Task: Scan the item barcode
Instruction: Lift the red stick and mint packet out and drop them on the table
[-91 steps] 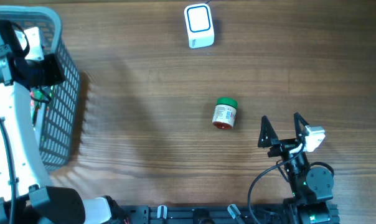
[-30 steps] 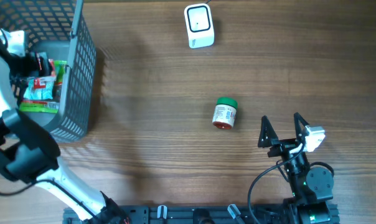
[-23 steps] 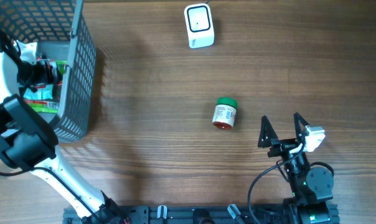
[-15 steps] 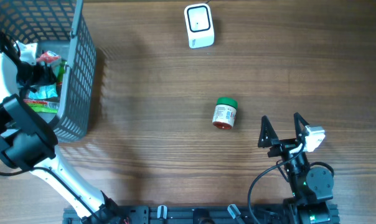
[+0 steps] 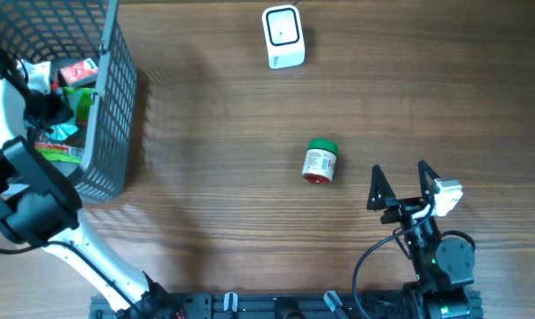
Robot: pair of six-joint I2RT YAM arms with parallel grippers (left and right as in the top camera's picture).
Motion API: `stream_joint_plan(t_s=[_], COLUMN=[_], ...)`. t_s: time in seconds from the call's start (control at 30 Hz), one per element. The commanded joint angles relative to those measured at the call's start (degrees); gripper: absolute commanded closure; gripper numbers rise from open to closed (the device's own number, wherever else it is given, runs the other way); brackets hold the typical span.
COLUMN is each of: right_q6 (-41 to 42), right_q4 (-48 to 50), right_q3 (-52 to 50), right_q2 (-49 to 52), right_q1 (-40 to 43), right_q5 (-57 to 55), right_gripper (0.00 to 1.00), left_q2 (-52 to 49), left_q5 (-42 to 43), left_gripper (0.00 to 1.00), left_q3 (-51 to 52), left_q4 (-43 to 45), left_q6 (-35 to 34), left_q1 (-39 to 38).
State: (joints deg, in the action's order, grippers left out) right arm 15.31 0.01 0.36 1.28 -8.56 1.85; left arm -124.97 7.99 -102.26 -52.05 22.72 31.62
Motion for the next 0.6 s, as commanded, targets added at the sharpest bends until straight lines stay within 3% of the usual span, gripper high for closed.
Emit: stream_joint_plan(t_s=[0.0,0.13,0.23,0.33,0.43,0.5,0.57], right_q6=[-0.15,-0.15,-0.15,-0.15,-0.13,-0.13,-0.15], right_q4=[0.26,0.26,0.26,0.26,0.26,0.26,0.26], right_q3=[-0.04,-0.04,-0.04,-0.07,-0.07,-0.04,-0.07], right_q2=[-0.31,-0.31,-0.31,-0.31,-0.31,-0.31,-0.31], right_q1=[0.24,0.24,0.24,0.24,0.24,0.24,0.24], right_q5=[-0.63,-0.63,-0.63,-0.63,-0.63,-0.63,-0.63], right_gripper=[0.00,0.00,0.00,0.00,0.00,0.00,0.00], left_q2=[11.19,26.73,39.50,46.47,45.81,44.68,43.50], left_q5=[0.50,2.21,14.93,15.30,7.50,5.81,5.55], left_gripper=[0.96,0.96,0.96,0.96,0.96,0.95,0.96], left_q3=[-0.57,-0.57,-0.57,-0.57,2.34,11.93,24.26], left_q4=[0.37,2.60,-1.44,-9.51,-20.92,-19.69,-11.43], left_q6=[-2.84,-11.17,-18.34,-20.92,-24.11,-28.59,-34.29], left_q1=[0.17,-0.24,-3.56,-14.19,-31.85,-41.51,-48.41])
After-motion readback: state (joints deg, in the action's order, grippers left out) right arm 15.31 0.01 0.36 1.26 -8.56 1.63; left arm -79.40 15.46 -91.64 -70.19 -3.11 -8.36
